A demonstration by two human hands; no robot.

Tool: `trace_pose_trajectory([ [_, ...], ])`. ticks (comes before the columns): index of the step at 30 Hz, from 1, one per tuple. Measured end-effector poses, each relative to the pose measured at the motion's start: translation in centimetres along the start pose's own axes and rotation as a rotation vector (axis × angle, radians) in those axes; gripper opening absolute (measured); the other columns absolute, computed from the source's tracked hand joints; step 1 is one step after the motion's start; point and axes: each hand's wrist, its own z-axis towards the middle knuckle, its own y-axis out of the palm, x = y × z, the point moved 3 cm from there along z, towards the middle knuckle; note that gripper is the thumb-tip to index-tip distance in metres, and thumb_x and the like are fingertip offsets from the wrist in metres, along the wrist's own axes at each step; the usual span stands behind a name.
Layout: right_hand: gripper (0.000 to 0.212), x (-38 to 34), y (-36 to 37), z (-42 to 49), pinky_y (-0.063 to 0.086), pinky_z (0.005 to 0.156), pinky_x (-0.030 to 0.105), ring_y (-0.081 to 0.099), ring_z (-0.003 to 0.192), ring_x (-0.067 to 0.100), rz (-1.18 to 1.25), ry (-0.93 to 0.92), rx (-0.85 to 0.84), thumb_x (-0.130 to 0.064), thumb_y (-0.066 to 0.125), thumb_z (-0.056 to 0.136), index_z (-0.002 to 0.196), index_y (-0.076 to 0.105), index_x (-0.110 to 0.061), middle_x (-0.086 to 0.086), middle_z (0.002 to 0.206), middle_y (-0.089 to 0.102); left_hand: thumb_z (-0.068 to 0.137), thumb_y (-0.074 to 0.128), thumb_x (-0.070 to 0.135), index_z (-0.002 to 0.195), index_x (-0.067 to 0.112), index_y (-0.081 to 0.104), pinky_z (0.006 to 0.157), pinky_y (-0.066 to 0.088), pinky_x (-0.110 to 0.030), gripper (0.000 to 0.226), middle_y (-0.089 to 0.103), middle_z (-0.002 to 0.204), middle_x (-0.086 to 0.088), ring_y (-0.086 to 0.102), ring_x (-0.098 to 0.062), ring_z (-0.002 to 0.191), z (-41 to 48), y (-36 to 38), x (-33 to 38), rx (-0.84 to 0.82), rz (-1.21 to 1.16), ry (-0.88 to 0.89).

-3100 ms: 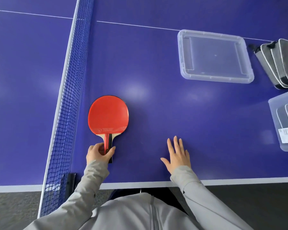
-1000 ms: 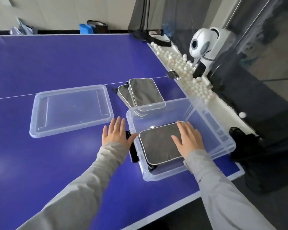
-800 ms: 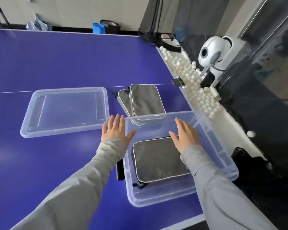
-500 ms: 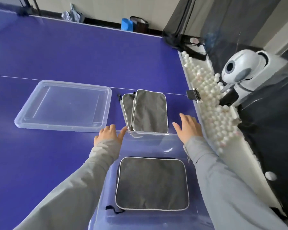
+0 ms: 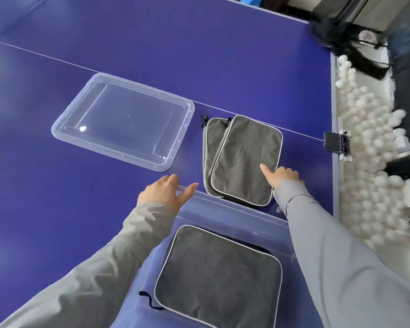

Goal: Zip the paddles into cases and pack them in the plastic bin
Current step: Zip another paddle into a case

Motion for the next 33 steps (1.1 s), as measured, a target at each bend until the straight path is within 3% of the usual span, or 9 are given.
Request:
trace_pose_trajectory([
  [7, 0.074, -1.2, 0.5, 0.6, 0.040, 0.098, 0.046, 0.046, 0.124, 0.039, 0.409, 0.128, 0.087, -0.053, 0.060, 0.083, 0.129, 0.035, 0.000, 0.020, 0.136, 0.046, 0.084, 0.040, 0.068, 0.090, 0.018, 0.052, 0.065, 0.036, -0.030, 0.052, 0.061, 0.098, 0.001, 0.047, -0.025, 0.075, 0.1, 0.1, -0.2, 0.009, -0.002, 0.004],
  [11, 0.062, -1.3, -1.5, -0.9, 0.042, 0.083, 0.041, 0.053, 0.113, 0.044, 0.599, 0.080, 0.223, -0.041, 0.062, 0.085, 0.122, 0.033, -0.001, 0.023, 0.128, 0.052, 0.084, 0.039, 0.068, 0.093, 0.017, 0.053, 0.067, 0.036, -0.030, 0.054, 0.062, 0.104, -0.001, 0.051, -0.028, 0.080, 0.1, -0.1, 0.0, 0.002, 0.005, 0.005],
  [19, 0.050, -2.3, -6.7, -6.6, 0.041, 0.081, 0.033, 0.058, 0.102, 0.033, 0.944, -0.078, 0.453, -0.032, 0.066, 0.083, 0.117, 0.040, -0.007, 0.013, 0.112, 0.061, 0.086, 0.038, 0.067, 0.106, 0.018, 0.058, 0.073, 0.042, -0.033, 0.057, 0.061, 0.113, 0.001, 0.058, -0.028, 0.101, -0.2, -0.6, 0.1, -0.019, -0.107, 0.036],
  [23, 0.049, -3.6, -9.3, -11.5, 0.039, 0.072, 0.024, 0.056, 0.086, 0.019, 1.140, -0.226, 0.565, -0.034, 0.069, 0.081, 0.113, 0.042, -0.009, -0.010, 0.086, 0.055, 0.094, 0.040, 0.051, 0.110, 0.015, 0.058, 0.091, 0.041, -0.034, 0.043, 0.059, 0.117, -0.003, 0.054, -0.024, 0.108, -0.7, -1.9, -0.6, 0.020, -0.556, 0.059],
  [25, 0.047, -5.0, -9.8, -14.5, 0.041, 0.066, 0.018, 0.057, 0.078, 0.007, 1.229, -0.299, 0.568, -0.037, 0.070, 0.078, 0.110, 0.042, -0.016, -0.015, 0.086, 0.055, 0.096, 0.040, 0.046, 0.110, 0.015, 0.058, 0.094, 0.041, -0.034, 0.038, 0.062, 0.112, -0.004, 0.056, -0.022, 0.106, -0.5, -3.6, -2.1, 0.026, -0.869, 0.020],
  [29, 0.045, -10.4, -8.3, -20.6, 0.045, 0.064, 0.006, 0.058, 0.072, -0.013, 1.279, -0.391, 0.514, -0.039, 0.073, 0.076, 0.107, 0.044, -0.022, -0.015, 0.094, 0.061, 0.097, 0.035, 0.050, 0.108, 0.020, 0.052, 0.069, 0.050, -0.032, 0.036, 0.063, 0.088, 0.002, 0.063, -0.015, 0.075, 2.3, -8.7, -7.5, -0.138, -1.281, -0.046],
  [33, 0.042, -19.5, -4.5, -26.1, 0.049, 0.075, 0.018, 0.064, 0.083, -0.001, 1.268, -0.406, 0.442, -0.042, 0.072, 0.076, 0.106, 0.047, -0.027, -0.007, 0.100, 0.066, 0.093, 0.032, 0.060, 0.119, 0.028, 0.050, 0.049, 0.049, -0.020, 0.044, 0.059, 0.088, 0.002, 0.060, -0.006, 0.053, 6.2, -14.3, -15.7, -0.337, -1.384, 0.005],
])
